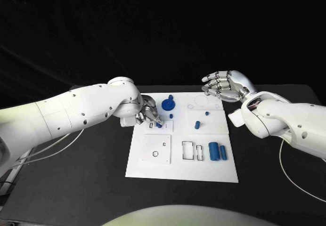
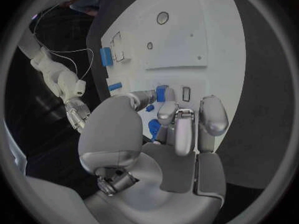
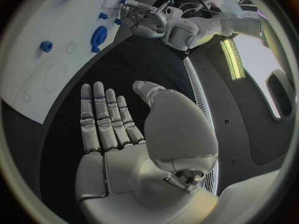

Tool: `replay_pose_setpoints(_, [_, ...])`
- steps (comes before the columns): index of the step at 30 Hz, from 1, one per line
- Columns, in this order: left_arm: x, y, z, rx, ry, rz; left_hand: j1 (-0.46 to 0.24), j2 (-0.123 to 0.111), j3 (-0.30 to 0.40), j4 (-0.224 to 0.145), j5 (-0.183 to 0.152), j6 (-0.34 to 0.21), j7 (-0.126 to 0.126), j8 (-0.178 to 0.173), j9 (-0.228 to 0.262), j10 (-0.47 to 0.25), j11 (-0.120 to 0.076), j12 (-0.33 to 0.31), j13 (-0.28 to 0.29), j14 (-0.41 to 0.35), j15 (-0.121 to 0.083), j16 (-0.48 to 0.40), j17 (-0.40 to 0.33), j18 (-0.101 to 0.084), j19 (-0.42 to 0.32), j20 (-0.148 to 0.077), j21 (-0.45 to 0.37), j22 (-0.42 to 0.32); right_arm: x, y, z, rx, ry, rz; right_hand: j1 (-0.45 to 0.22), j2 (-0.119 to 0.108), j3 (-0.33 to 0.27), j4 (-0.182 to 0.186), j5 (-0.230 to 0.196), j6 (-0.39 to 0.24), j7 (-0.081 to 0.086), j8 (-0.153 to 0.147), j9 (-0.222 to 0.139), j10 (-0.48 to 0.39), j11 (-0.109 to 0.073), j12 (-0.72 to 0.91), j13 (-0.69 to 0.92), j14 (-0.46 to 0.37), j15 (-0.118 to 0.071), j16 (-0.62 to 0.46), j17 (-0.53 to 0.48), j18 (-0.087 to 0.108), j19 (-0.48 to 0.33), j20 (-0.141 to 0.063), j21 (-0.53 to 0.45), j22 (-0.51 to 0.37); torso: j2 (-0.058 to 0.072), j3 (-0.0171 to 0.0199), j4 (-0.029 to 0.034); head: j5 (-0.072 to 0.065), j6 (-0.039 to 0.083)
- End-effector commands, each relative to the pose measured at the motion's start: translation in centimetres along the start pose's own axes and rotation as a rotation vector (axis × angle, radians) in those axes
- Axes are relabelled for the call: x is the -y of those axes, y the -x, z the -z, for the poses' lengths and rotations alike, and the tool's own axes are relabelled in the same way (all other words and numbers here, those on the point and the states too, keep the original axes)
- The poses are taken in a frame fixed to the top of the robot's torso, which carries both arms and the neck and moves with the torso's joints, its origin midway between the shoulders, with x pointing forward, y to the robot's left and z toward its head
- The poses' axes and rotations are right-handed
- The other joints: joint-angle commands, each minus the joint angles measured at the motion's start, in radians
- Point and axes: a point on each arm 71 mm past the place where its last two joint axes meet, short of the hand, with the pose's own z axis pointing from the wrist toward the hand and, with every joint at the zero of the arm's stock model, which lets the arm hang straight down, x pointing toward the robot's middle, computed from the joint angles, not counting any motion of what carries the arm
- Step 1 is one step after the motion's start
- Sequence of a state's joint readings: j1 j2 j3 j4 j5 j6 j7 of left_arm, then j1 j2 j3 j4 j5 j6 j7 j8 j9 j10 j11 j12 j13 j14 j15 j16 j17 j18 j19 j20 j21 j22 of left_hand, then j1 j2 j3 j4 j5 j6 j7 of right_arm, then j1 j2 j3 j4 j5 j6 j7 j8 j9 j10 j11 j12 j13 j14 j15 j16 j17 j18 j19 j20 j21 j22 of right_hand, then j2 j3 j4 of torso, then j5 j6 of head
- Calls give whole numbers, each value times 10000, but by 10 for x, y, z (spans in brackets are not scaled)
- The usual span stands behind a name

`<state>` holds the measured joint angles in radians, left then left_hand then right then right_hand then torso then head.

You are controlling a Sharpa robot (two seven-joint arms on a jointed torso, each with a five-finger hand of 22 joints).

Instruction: Assemble the parts on the task board

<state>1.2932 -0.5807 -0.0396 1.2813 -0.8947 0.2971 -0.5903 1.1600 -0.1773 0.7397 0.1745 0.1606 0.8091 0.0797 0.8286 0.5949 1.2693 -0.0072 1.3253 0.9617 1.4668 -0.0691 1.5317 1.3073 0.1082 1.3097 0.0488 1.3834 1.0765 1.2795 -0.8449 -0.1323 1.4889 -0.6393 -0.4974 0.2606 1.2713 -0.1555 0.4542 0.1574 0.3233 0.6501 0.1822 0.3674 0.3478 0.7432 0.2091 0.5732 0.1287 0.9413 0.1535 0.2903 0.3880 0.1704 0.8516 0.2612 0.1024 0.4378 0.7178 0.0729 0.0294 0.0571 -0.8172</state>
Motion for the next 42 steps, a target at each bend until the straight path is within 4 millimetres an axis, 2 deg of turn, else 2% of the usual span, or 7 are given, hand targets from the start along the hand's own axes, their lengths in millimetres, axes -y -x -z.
replay_pose_setpoints(1, [3,-1,0,-9,-65,-220,320,212,1428,-1416,70,187,-129,36,23,77,-14,56,45,715,18,-36,1352,-135,61,-36,65,-1,-1,-1,0,-74,79,5,-72,0,-45,-13,48,-44,953,38,-12,-29,21,64,-17,19,39,-32,-14,108,46,53,-36,-16,-2,-1,-1,14,-6])
replay_pose_setpoints(42, [1,-2,-4,18,311,-590,79,85,1657,-1417,190,344,-180,111,79,342,-54,251,464,720,-15,-37,1351,-137,77,-66,81,21,0,0,0,-82,79,4,-80,-3,-55,-22,51,-58,957,43,-26,-43,26,70,-58,22,44,-74,-33,106,56,56,-63,-61,2,-1,-5,4,-45])
